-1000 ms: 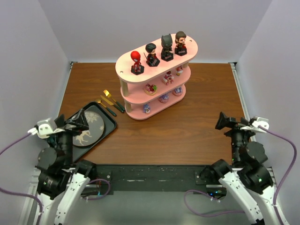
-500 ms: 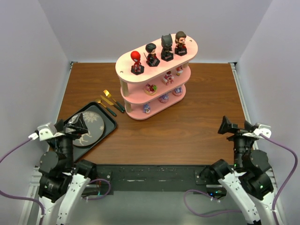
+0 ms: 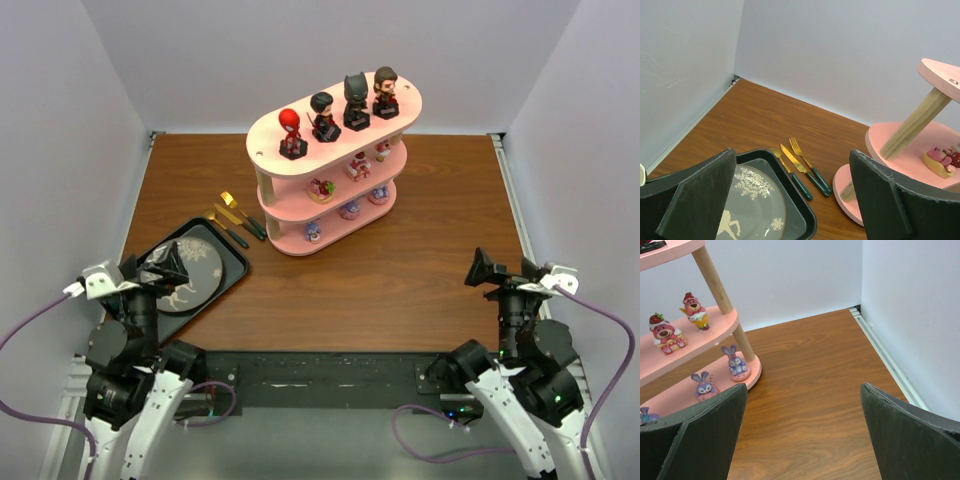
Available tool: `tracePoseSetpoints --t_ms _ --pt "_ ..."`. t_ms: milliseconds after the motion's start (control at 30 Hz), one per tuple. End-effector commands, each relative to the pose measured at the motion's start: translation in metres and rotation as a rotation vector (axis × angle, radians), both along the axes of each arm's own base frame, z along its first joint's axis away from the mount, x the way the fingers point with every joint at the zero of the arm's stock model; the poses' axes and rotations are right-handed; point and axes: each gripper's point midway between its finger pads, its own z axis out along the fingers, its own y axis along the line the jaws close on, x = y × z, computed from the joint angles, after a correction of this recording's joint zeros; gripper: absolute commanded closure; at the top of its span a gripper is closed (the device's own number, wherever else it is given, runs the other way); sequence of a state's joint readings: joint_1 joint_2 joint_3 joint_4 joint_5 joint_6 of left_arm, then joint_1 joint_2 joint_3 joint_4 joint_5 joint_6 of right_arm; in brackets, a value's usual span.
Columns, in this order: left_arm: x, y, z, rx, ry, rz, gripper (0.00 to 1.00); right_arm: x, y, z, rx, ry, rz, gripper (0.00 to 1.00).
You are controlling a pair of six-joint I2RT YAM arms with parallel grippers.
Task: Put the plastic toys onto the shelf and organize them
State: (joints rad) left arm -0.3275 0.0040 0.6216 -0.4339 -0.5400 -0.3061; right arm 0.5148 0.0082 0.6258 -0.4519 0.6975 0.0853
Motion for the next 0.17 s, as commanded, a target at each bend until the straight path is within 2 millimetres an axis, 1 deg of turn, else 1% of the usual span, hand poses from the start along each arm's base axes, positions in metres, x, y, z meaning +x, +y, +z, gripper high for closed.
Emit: tracePoseSetpoints --t_ms 0,133 --pt "-0.0022 0.003 0.0074 -0.036 -0.051 0.014 0.0 0.0017 -0.0017 -0.0007 -0.012 0.002 -0.015 0.01" --pt "-0.0004 0.0018 0.0058 -0.034 -0.043 0.011 0.0 0.0012 -0.0022 0.0 -0.01 0.0 -0.017 0.02"
